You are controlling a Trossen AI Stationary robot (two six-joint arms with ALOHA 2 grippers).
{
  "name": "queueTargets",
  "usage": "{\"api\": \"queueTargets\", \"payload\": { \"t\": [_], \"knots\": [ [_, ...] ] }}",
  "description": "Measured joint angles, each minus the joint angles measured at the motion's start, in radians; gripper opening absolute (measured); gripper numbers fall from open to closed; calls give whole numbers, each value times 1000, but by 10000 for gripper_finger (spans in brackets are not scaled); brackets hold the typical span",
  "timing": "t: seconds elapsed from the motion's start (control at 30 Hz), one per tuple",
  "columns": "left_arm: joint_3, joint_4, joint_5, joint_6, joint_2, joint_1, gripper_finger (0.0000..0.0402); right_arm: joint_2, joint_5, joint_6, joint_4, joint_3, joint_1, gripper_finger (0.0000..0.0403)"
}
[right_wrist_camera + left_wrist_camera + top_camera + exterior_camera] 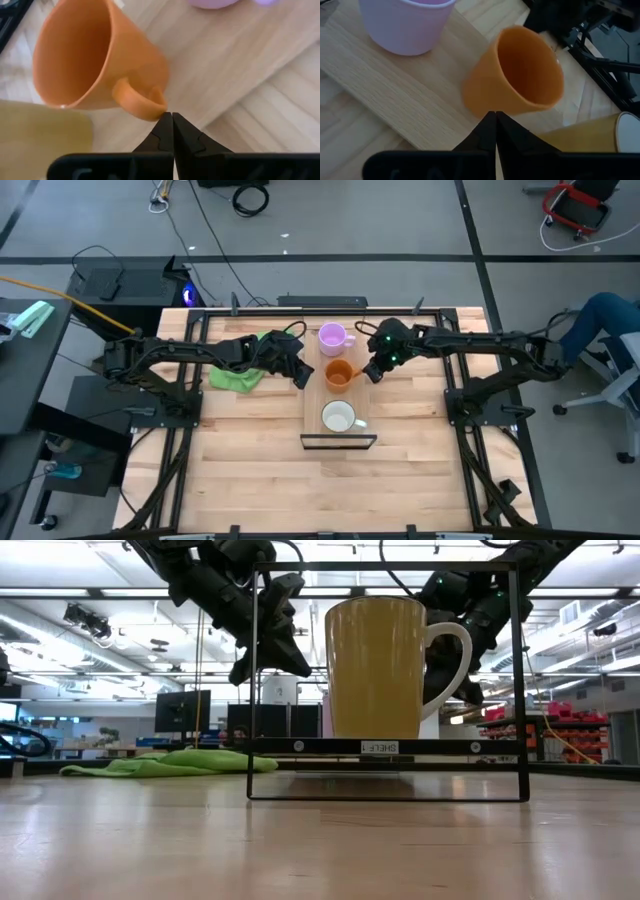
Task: Stack small to large cups/mugs on shelf
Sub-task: Adjust the mugs on the shelf
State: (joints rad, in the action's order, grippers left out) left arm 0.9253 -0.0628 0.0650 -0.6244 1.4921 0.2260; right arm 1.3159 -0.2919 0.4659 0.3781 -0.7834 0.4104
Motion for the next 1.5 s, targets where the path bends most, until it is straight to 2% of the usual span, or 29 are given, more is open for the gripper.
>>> {"api": "queueTargets", "payload": {
  "t": [0.2, 0.57, 0.9, 1.2, 1.5],
  "knots": [
    [0, 0, -20, 0, 0, 0, 26, 0, 8, 29, -30, 0, -21, 0],
    [0, 0, -20, -1, 0, 0, 10, 0, 6, 36, -41, -1, -33, 0],
    [1, 0, -20, -1, 0, 0, 26, 0, 10, 39, -41, -1, -42, 0],
    [1, 0, -20, -1, 0, 0, 13, -4, 22, 58, -20, -1, -36, 3],
    [1, -1, -20, -47, -4, 9, 17, -146, 47, 109, 94, -1, -28, 2]
  ]
}}
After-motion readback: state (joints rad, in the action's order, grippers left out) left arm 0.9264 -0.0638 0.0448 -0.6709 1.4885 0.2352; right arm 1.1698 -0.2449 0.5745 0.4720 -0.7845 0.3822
